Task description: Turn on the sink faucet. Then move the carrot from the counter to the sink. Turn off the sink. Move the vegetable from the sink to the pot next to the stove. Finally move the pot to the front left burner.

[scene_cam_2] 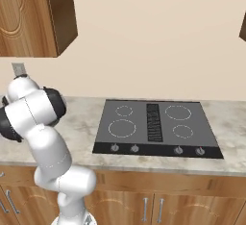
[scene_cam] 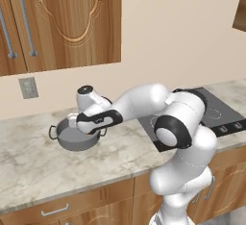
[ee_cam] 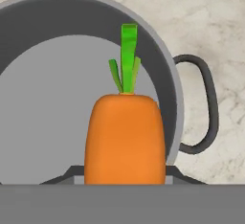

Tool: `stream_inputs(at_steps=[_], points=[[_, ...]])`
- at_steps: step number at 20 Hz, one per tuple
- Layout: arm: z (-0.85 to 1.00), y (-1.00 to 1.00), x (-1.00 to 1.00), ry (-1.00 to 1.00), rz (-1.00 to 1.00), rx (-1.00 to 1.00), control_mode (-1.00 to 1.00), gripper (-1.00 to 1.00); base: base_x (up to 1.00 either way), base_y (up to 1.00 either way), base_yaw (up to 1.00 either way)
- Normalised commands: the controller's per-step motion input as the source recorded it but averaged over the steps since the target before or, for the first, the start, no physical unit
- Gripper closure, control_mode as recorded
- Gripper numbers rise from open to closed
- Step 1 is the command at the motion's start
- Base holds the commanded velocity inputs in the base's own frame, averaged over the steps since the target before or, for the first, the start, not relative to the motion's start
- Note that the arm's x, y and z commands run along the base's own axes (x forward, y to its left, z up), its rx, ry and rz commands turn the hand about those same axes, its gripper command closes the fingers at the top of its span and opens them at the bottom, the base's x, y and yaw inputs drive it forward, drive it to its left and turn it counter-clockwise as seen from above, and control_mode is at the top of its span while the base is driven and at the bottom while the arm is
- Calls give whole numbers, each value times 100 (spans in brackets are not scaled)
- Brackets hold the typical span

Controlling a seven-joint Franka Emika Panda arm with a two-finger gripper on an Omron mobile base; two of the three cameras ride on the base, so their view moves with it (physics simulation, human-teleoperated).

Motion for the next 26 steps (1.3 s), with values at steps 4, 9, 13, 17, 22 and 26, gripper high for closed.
stream_inputs(at_steps=[4,9,13,17,22,26], points=[[-17,10,12,1,0,0,-100,100,0,0,0],[-20,5,11,2,0,0,-100,100,0,0,0],[-15,7,14,3,0,0,-100,100,0,0,0],[-16,10,14,4,0,0,-100,100,0,0,0],[-18,11,10,3,0,0,-100,-100,0,0,0],[5,2,0,2,0,0,-100,-100,0,0,0]])
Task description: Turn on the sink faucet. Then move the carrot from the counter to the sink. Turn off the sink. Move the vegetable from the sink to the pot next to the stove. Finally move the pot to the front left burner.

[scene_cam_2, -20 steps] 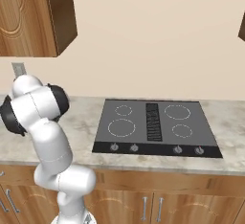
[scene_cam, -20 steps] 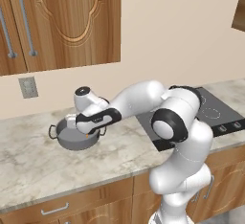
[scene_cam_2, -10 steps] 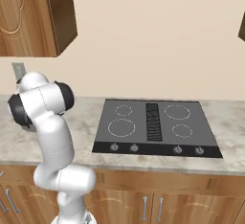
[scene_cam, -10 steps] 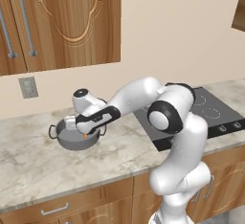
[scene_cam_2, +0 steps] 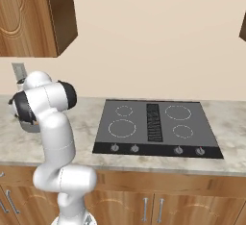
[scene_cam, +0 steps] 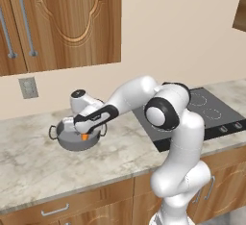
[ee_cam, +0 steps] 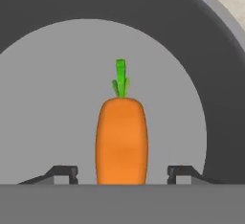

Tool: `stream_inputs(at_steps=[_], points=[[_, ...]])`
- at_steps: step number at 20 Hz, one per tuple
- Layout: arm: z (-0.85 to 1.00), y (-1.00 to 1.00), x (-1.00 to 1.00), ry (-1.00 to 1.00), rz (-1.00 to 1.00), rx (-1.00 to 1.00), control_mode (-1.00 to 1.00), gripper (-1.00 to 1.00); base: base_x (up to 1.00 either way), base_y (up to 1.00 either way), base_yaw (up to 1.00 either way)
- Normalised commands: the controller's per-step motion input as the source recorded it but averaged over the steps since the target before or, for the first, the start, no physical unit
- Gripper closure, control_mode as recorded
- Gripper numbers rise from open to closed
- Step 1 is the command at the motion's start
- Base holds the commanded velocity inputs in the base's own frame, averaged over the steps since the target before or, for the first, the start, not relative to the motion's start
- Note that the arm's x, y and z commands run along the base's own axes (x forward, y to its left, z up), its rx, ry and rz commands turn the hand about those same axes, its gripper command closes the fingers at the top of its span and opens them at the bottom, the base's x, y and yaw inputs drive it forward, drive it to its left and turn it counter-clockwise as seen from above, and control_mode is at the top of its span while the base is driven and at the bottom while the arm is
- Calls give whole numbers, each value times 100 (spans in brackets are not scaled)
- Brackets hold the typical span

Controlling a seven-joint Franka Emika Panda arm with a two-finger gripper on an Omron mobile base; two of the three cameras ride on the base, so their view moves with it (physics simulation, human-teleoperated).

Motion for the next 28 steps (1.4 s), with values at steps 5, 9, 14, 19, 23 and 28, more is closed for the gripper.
stream_inputs(at_steps=[5,9,14,19,23,28], points=[[23,9,0,0,-2,0,-100,-100,0,0,0],[39,6,-22,0,-2,0,-100,-100,0,0,0],[15,22,-43,0,6,-1,-100,-100,0,0,0],[0,20,-40,0,17,-5,-100,-100,0,0,0],[0,13,-8,0,23,-5,-100,-100,0,0,0],[0,12,0,0,25,-6,-100,-100,0,0,0]])
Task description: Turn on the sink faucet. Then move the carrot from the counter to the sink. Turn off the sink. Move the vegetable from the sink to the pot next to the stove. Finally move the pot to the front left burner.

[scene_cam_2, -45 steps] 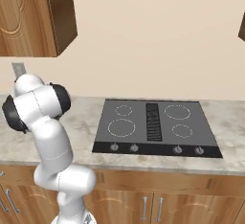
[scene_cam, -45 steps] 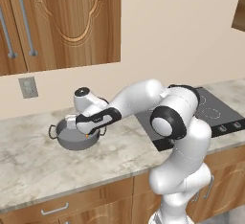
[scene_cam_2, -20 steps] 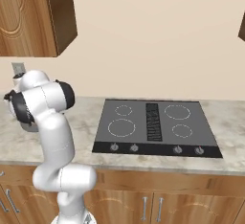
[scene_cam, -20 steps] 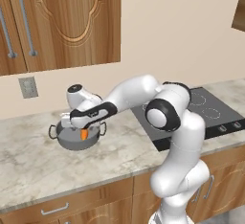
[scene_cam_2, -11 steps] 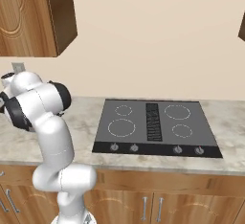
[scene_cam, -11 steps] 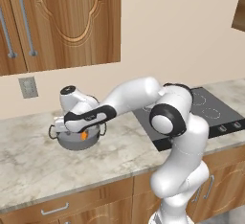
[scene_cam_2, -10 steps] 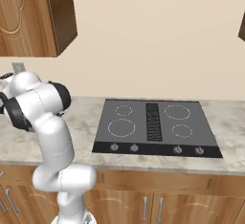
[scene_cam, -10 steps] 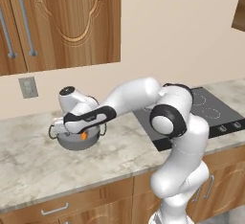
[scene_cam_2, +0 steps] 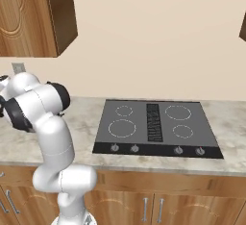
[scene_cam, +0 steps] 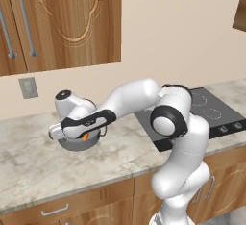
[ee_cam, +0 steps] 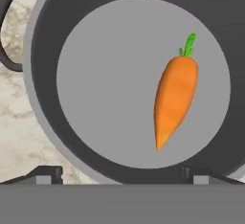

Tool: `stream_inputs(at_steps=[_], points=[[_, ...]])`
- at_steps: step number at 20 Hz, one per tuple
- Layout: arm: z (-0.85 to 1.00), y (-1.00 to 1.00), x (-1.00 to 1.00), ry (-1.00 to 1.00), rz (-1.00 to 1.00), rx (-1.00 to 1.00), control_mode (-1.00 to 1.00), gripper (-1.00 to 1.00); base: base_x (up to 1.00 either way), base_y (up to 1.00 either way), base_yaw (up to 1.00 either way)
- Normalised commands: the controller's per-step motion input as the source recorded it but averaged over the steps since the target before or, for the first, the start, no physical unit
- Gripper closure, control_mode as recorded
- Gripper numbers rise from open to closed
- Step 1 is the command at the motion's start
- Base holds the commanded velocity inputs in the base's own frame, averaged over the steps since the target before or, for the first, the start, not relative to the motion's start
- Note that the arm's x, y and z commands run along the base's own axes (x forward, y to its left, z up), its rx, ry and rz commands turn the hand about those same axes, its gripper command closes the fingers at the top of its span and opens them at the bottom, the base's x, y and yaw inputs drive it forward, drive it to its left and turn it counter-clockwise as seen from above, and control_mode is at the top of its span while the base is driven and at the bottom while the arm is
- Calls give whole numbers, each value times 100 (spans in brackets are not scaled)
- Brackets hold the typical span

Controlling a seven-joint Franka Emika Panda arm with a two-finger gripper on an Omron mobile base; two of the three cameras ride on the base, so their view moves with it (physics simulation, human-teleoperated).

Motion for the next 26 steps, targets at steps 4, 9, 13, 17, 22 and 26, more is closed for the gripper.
stream_inputs(at_steps=[4,9,13,17,22,26], points=[[0,18,0,1,23,-6,-100,-100,0,0,0],[-6,8,2,3,20,-4,-100,-100,0,0,0],[-24,0,15,8,14,0,-100,-100,0,0,0],[-26,0,16,9,13,0,-100,-100,0,0,0],[-26,1,19,7,13,0,-100,-100,0,0,0],[-31,14,20,2,9,-3,-100,-100,0,0,0]])
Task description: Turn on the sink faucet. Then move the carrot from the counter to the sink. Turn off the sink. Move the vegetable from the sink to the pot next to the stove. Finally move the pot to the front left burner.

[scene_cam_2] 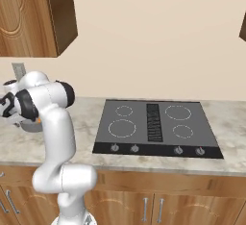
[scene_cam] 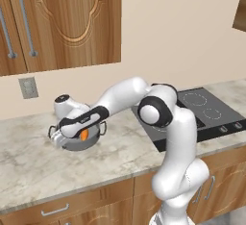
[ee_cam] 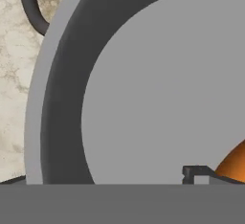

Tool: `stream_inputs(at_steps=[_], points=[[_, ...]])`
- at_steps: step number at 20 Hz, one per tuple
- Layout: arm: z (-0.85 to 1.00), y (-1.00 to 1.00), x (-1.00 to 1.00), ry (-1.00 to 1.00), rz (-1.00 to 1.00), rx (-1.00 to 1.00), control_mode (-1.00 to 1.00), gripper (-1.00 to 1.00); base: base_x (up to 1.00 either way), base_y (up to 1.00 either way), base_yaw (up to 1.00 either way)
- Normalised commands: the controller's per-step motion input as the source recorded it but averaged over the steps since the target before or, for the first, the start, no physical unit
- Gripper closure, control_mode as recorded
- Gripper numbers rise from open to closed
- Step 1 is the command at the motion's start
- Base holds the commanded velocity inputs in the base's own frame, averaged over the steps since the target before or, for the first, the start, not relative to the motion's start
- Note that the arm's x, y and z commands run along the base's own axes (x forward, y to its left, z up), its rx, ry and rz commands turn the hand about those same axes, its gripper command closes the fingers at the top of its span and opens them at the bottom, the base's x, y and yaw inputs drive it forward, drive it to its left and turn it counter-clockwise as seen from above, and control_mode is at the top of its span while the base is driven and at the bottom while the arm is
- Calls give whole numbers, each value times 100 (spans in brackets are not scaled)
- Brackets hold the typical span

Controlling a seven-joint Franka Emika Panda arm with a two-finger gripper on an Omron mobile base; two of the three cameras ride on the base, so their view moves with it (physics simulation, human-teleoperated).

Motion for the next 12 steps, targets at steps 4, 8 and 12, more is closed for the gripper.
stream_inputs(at_steps=[4,8,12], points=[[-30,9,8,0,7,-2,-100,-100,0,0,0],[-29,0,0,0,4,-1,-100,100,0,0,0],[-6,0,0,0,0,0,-100,100,0,0,0]])
